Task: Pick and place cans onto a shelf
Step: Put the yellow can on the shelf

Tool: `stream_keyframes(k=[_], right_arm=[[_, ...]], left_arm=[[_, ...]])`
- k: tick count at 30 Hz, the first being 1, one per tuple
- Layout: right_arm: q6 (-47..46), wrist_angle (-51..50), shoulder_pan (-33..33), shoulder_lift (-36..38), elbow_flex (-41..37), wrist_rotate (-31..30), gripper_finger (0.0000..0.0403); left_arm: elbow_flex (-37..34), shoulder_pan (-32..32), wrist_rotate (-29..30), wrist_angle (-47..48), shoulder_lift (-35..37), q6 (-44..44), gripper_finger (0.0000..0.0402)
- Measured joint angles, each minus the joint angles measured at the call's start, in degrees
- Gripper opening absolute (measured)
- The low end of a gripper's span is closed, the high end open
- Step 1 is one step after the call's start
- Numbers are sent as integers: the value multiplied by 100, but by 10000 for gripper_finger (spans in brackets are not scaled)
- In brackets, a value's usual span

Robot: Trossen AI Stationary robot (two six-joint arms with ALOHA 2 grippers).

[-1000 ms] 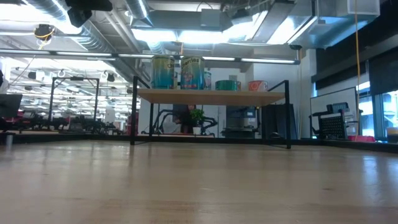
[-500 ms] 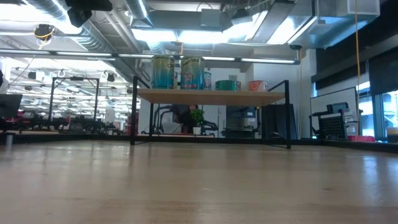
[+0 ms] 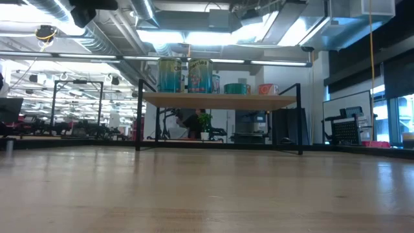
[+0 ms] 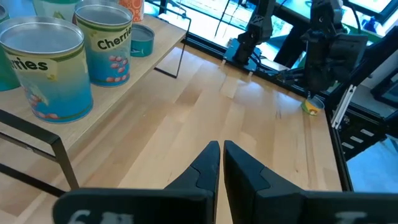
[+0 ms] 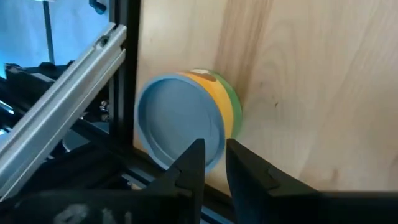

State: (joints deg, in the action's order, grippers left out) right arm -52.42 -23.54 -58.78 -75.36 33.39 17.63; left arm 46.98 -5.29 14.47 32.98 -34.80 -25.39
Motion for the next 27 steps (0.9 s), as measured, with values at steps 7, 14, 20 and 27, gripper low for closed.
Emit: stream_keyframes(k=[7,14,20,27], right_arm=[[-3,5,0,-266,0,-2,67],[-170,70,4,-585,31,71,67],[-607,48,6,-592,30,69,19],[-1191,0,168,-612,171,40,7]], left_arm=[[0,-1,-8,-194,-1,2,15],[0,1,-21,-280,-1,5,15],[0,1,-21,-280,-1,4,15],[0,1,-23,-278,-1,9,15]])
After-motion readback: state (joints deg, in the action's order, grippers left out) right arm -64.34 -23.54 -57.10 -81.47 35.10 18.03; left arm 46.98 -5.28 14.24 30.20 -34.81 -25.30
